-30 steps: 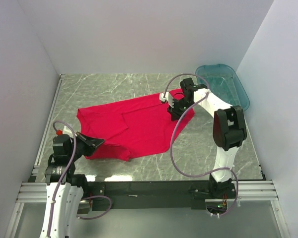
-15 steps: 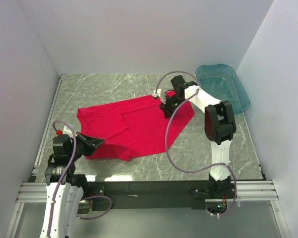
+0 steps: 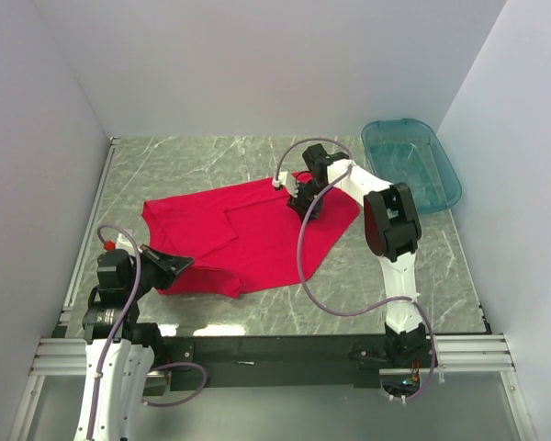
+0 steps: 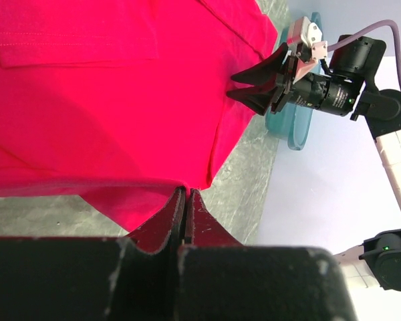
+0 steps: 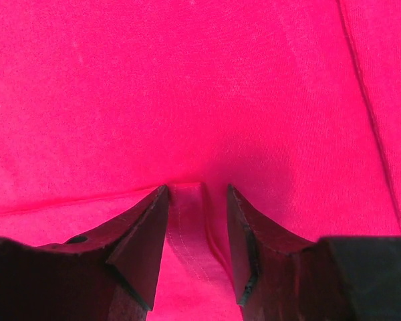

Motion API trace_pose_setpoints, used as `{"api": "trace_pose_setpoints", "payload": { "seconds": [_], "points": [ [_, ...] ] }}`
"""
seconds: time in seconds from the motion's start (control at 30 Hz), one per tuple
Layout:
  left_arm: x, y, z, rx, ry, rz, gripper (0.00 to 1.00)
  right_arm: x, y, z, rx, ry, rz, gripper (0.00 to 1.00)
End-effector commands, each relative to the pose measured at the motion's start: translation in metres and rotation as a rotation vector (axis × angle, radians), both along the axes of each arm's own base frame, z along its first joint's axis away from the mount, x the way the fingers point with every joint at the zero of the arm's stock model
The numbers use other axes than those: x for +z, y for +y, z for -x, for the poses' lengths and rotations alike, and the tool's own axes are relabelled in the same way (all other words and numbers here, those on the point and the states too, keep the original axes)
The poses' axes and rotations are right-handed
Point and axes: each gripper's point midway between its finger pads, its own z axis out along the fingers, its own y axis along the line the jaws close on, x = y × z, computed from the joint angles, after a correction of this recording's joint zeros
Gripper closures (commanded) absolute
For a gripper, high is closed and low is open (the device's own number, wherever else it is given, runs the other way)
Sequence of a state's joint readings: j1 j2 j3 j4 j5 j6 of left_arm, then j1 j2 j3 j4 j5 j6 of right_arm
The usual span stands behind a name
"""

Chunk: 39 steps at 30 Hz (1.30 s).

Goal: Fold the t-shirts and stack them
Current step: Fold the tshirt

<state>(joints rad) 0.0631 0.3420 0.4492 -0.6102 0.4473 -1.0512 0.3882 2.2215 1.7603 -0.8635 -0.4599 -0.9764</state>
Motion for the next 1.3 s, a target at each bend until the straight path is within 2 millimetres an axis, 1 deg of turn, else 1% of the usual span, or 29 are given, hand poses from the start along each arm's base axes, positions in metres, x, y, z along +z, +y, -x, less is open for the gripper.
{"api": "trace_pose_setpoints", "payload": {
  "seconds": [0.0, 0.1, 0.13, 0.2, 0.23, 0.3, 0.33, 0.47, 0.63, 0.7, 0.73, 0.8, 0.83, 0.87, 0.9, 0.93, 0.97, 1.0, 1.03, 1.07, 1.1, 1.13, 1.17, 1.2, 1.23, 1.27],
  "points": [
    [0.012, 0.001, -0.002, -0.004, -0.056, -0.019, 0.99, 0.009, -0.001, -0.005, -0.002, -0.01, 0.003, 0.54],
    [0.011, 0.001, -0.002, -0.006, -0.055, -0.015, 0.99, 0.008, -0.001, 0.002, 0.014, 0.003, -0.008, 0.61],
    [0.01, 0.0, -0.002, -0.007, -0.052, -0.014, 0.99, 0.011, -0.001, 0.003, 0.02, 0.0, -0.013, 0.67],
    [0.01, 0.0, -0.002, -0.006, -0.053, -0.013, 0.99, 0.012, 0.0, 0.007, 0.028, 0.006, -0.024, 0.73],
    [0.01, 0.0, -0.002, -0.008, -0.053, -0.012, 0.99, 0.015, 0.001, 0.008, 0.032, 0.001, -0.029, 0.83],
    [0.011, 0.0, -0.002, -0.008, -0.053, -0.014, 0.99, 0.019, 0.0, 0.008, 0.033, -0.003, -0.036, 0.91],
    [0.011, 0.0, -0.002, -0.007, -0.053, -0.014, 0.99, 0.023, 0.001, 0.008, 0.033, -0.009, -0.043, 0.99],
    [0.012, 0.001, -0.002, -0.005, -0.055, -0.017, 0.99, 0.04, 0.003, 0.004, 0.023, -0.039, -0.073, 1.0],
    [0.012, 0.002, -0.001, -0.001, -0.056, -0.021, 0.99, 0.062, -0.002, 0.0, 0.003, -0.081, -0.108, 1.0],
    [0.013, 0.002, -0.001, -0.003, -0.059, -0.023, 0.99, 0.065, -0.004, 0.003, 0.001, -0.086, -0.122, 1.0],
    [0.013, 0.002, -0.001, -0.001, -0.058, -0.024, 0.99, 0.072, -0.007, 0.003, -0.003, -0.103, -0.131, 1.0],
    [0.014, 0.002, -0.002, -0.001, -0.064, -0.023, 0.99, 0.071, -0.009, 0.009, -0.008, -0.095, -0.136, 1.0],
    [0.014, 0.002, -0.002, 0.002, -0.062, -0.024, 0.99, 0.078, -0.011, 0.01, -0.012, -0.11, -0.145, 1.0],
    [0.017, 0.004, -0.003, 0.01, -0.069, -0.032, 0.99, 0.075, -0.014, 0.016, -0.017, -0.1, -0.144, 1.0],
    [0.019, 0.005, -0.004, 0.017, -0.076, -0.039, 0.99, 0.084, -0.015, 0.016, -0.027, -0.126, -0.162, 1.0],
    [0.024, 0.01, -0.007, 0.042, -0.09, -0.056, 0.99, 0.08, -0.018, 0.023, -0.033, -0.113, -0.162, 1.0],
    [0.028, 0.012, -0.009, 0.052, -0.101, -0.064, 0.99, 0.083, -0.022, 0.024, -0.045, -0.119, -0.171, 1.0],
    [0.032, 0.015, -0.011, 0.068, -0.111, -0.072, 0.99, 0.094, -0.021, 0.024, -0.055, -0.148, -0.201, 1.0],
    [0.041, 0.017, -0.013, 0.081, -0.135, -0.079, 0.99, 0.091, -0.024, 0.031, -0.066, -0.137, -0.203, 1.0],
    [0.044, 0.02, -0.017, 0.102, -0.138, -0.081, 0.99, 0.094, -0.025, 0.032, -0.075, -0.141, -0.215, 1.0],
    [0.052, 0.022, -0.021, 0.113, -0.165, -0.081, 0.99, 0.104, -0.028, 0.031, -0.095, -0.168, -0.239, 1.0],
    [0.057, 0.023, -0.024, 0.123, -0.177, -0.077, 0.99, 0.102, -0.029, 0.038, -0.101, -0.153, -0.253, 1.0],
    [0.062, 0.026, -0.029, 0.142, -0.186, -0.075, 0.99, 0.105, -0.03, 0.039, -0.11, -0.16, -0.262, 1.0],
    [0.068, 0.027, -0.033, 0.153, -0.208, -0.071, 0.99, 0.114, -0.031, 0.038, -0.129, -0.186, -0.281, 1.0],
    [0.075, 0.028, -0.036, 0.164, -0.223, -0.068, 0.99, 0.11, -0.032, 0.042, -0.137, -0.176, -0.29, 1.0],
    [0.076, 0.03, -0.04, 0.172, -0.219, -0.069, 0.99, 0.112, -0.033, 0.044, -0.145, -0.182, -0.298, 1.0]
  ]
}}
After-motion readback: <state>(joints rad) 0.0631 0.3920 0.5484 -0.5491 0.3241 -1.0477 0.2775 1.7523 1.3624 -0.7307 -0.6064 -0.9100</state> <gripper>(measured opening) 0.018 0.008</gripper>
